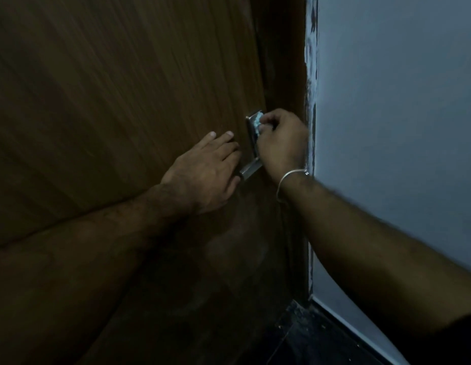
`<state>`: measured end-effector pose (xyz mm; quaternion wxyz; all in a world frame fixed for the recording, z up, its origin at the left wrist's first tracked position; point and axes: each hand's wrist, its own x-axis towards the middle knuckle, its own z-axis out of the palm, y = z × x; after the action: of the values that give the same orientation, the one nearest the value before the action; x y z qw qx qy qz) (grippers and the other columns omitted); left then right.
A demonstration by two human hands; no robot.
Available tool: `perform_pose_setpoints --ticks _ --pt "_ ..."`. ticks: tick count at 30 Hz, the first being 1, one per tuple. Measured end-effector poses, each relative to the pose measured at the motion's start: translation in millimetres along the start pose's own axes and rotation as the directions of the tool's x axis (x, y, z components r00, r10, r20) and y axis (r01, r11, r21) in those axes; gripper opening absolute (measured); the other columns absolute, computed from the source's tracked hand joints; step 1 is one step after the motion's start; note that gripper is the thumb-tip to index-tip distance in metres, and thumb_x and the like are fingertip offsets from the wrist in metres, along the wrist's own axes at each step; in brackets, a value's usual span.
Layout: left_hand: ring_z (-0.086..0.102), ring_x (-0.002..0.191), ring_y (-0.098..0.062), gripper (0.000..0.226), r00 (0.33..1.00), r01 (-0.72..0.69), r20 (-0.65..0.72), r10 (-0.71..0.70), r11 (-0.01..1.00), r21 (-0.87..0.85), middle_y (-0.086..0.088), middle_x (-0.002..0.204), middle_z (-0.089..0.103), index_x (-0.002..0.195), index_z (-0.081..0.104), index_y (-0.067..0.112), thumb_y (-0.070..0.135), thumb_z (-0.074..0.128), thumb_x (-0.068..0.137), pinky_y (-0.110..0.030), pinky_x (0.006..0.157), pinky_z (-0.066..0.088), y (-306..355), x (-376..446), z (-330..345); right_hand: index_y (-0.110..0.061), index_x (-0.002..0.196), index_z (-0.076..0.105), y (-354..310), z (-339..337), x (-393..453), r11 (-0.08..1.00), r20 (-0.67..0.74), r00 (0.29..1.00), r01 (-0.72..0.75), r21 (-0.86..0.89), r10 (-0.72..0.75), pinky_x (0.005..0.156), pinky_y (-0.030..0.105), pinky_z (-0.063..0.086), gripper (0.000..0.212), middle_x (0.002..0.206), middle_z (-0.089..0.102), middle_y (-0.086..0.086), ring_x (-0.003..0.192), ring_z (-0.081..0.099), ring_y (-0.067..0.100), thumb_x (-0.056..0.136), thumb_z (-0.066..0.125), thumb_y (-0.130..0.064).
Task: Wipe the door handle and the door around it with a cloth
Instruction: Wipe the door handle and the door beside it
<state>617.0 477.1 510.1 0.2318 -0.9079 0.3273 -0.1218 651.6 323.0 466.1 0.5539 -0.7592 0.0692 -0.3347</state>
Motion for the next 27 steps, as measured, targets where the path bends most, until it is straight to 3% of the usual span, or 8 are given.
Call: perform_pose_setpoints --ticks 5,8,11,15,17,19,21,27 --pt "0.017 0.147 -0.022 0.061 1.000 0.007 -0.023 -0.006 0.999 0.034 -0.008 0.155 0.035 0.146 0.036 0.015 0.050 0.034 0.096 -0.038 0.117 0.006 3 -1 1 -0.012 0.107 0.067 1 -1 3 0.991 0.013 0.994 0.113 -0.065 -0.112 0.091 0.021 0.053 0.021 0.117 0.063 0.002 0.104 0.059 0.010 0.089 0.061 -0.003" --pt "0.020 0.147 -0.022 0.061 0.998 0.040 -0.040 -0.038 0.997 0.065 -0.008 0.153 0.037 0.145 0.038 0.015 0.050 0.033 0.096 -0.039 0.118 0.009 8 1 1 -0.006 0.106 0.068 2 0 -3 0.958 0.007 0.960 0.278 -0.075 -0.279 0.088 0.008 0.045 0.019 0.114 0.063 0.006 0.099 0.055 0.005 0.090 0.059 -0.001" --pt "0.024 0.146 -0.022 0.061 0.999 0.038 -0.041 -0.034 0.993 0.115 -0.007 0.152 0.039 0.144 0.040 0.016 0.052 0.032 0.096 -0.041 0.118 0.012 10 4 1 -0.007 0.105 0.068 -7 3 6 0.958 -0.056 0.958 0.278 -0.075 -0.282 0.079 0.001 0.043 0.020 0.113 0.064 0.005 0.097 0.055 0.005 0.089 0.059 0.001" --pt "0.022 0.146 -0.021 0.065 0.998 0.043 -0.047 -0.039 0.995 0.094 -0.007 0.154 0.038 0.146 0.039 0.016 0.053 0.025 0.095 -0.040 0.119 0.009 11 1 -2 -0.003 0.100 0.068 -12 3 0 0.852 0.194 0.853 0.511 -0.112 -0.485 0.090 0.027 0.050 0.021 0.109 0.063 0.008 0.101 0.058 0.017 0.087 0.054 0.006" --pt "0.016 0.148 -0.020 0.066 1.000 0.029 -0.015 -0.028 0.996 0.085 -0.006 0.156 0.032 0.148 0.034 0.016 0.054 0.023 0.095 -0.039 0.120 0.006 7 -1 -4 -0.003 0.103 0.069 -11 5 2 0.910 0.100 0.907 0.413 -0.042 -0.408 0.086 0.017 0.050 0.020 0.111 0.065 0.009 0.099 0.060 0.015 0.089 0.057 0.003" --pt "0.012 0.149 -0.019 0.065 1.000 0.024 -0.004 -0.024 0.997 0.071 -0.005 0.158 0.029 0.149 0.032 0.016 0.053 0.025 0.096 -0.039 0.120 0.004 7 0 -5 -0.007 0.107 0.069 -18 8 7 0.985 -0.097 0.989 0.122 0.124 -0.111 0.073 0.001 0.044 0.020 0.114 0.065 0.006 0.094 0.059 0.006 0.092 0.058 -0.003" --pt "0.010 0.149 -0.019 0.065 1.000 0.022 0.006 -0.023 0.997 0.068 -0.005 0.159 0.026 0.150 0.030 0.016 0.053 0.028 0.097 -0.039 0.120 0.002 5 0 -5 -0.009 0.106 0.069 -23 15 7 0.990 -0.156 0.988 0.042 0.136 -0.021 0.066 -0.005 0.040 0.019 0.115 0.063 0.003 0.091 0.054 0.001 0.091 0.059 -0.003" --pt "0.007 0.150 -0.019 0.064 1.000 0.015 0.021 -0.016 0.997 0.070 -0.005 0.161 0.021 0.151 0.026 0.015 0.050 0.030 0.098 -0.038 0.119 0.000 3 -2 -4 -0.009 0.106 0.066 3 -5 -4 0.860 0.269 0.909 0.397 -0.320 -0.319 0.096 0.024 0.046 0.021 0.121 0.059 0.007 0.108 0.056 0.017 0.086 0.066 -0.004"
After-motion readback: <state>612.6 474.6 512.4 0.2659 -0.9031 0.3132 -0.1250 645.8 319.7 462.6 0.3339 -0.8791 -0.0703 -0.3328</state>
